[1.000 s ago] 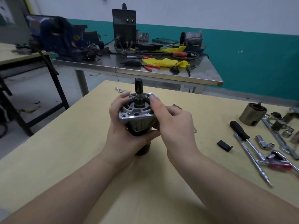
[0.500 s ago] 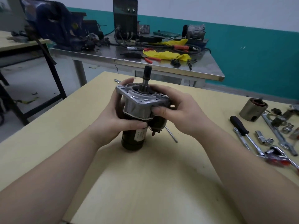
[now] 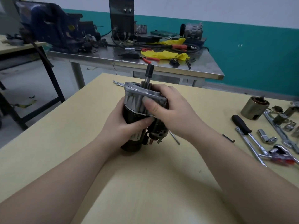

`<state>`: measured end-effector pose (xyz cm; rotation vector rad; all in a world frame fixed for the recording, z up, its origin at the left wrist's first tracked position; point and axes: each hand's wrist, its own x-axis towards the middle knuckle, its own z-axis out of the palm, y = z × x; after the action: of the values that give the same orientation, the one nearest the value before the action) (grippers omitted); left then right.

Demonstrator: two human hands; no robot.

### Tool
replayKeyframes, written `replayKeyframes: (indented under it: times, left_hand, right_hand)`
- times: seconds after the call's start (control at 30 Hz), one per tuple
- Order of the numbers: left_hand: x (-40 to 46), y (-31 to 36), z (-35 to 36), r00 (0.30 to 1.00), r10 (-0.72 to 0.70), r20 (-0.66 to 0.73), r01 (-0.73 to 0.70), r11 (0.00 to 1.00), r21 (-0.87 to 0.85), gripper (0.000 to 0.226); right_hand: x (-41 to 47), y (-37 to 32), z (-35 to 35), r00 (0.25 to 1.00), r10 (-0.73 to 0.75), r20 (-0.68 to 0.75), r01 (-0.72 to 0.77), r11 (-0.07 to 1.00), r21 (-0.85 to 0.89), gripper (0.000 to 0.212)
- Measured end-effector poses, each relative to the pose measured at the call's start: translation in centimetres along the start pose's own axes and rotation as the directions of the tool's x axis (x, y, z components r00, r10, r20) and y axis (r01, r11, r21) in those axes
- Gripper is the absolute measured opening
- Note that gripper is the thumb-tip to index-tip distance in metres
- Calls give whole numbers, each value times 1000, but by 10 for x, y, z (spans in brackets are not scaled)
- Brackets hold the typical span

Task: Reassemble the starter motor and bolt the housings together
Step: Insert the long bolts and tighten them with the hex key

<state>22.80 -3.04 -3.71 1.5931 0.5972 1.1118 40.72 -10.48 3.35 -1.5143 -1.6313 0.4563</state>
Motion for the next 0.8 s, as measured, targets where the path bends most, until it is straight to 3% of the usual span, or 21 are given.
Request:
replayKeyframes:
  times: [0.1,0.27,0.43,0.57,0.63,0.73,0.8]
  left_hand:
    - [2,4,1,999,-50,-7,50,998,-35,70]
    - [4,6,2,998,-61,-8,60,996,-73,71]
    - [6,8,0,996,-89,12,89,992,-91,62]
    - [5,10,1,996,-90,19,91,994,-57,62]
    - [6,10,1,995,-100,18,100,993,-55,61]
    - [8,8,1,994,-113,3,113,992,-62,60]
    - [8,8,1,993,-115,2,114,992,-62,59]
  right_hand:
    - [4,2,-9,993,27,111,-33,998,50,59]
    - [7,5,-5,998,-3,63,-3,996,90,38]
    - [9,7,-1,999,-22,31,18,992,126,36]
    - [6,3,10,997,15,-78,-2,986,168,45]
    - [6,0,7,998,38,-51,-28,984,177,45]
    - [8,1,-2,997,53,64,-67,972,225,27]
    - [8,3,3,999,53,10,-54,978,202,28]
